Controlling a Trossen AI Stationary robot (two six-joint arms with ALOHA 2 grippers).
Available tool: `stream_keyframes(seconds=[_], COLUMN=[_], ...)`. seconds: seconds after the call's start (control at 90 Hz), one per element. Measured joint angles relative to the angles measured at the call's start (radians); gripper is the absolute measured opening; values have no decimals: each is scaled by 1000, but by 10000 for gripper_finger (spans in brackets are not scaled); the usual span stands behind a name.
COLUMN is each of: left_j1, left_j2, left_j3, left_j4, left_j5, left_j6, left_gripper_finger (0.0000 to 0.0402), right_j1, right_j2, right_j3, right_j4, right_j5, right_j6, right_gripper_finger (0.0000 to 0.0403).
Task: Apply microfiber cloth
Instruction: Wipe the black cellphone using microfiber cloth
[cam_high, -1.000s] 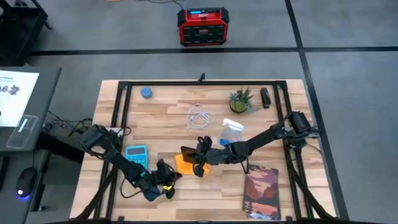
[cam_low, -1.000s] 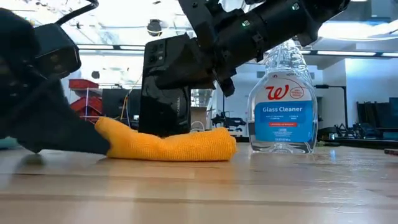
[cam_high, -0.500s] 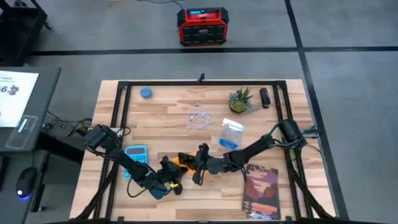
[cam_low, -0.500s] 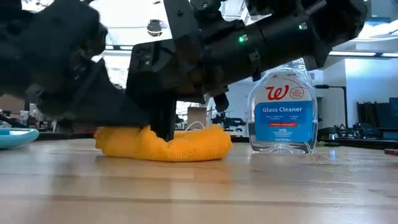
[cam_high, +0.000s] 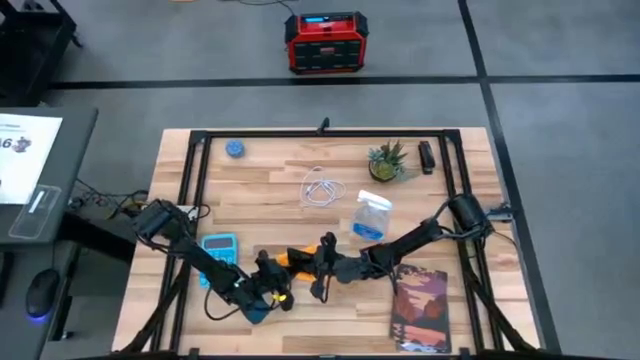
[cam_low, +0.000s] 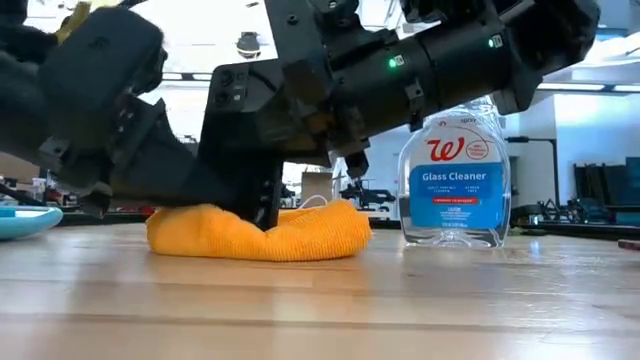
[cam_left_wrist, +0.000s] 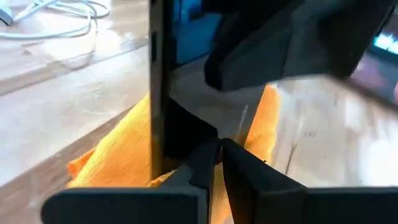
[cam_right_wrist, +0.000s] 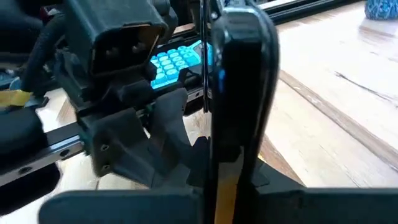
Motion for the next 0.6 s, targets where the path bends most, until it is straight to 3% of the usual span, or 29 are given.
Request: stream_keyframes(seconds=[0.289,0.511,0.6], left_j1=[-87,-126,-136], left_j2=[-113,-99,-49], left_j3=[79,85,85], left_j4=[-162,-278,-276], left_j5=[65,262,294], left_j6=[63,-186,-253], left_gripper_finger=[1,0,0], right_j1=[15,13,12], right_j2=[-58,-56,-56], right_j3=[-3,-3,-3], right_j4=[-95,-113,-113], right_j5=[22,48,48], right_j6=[-34,15,16], right_gripper_finger=[13,13,13])
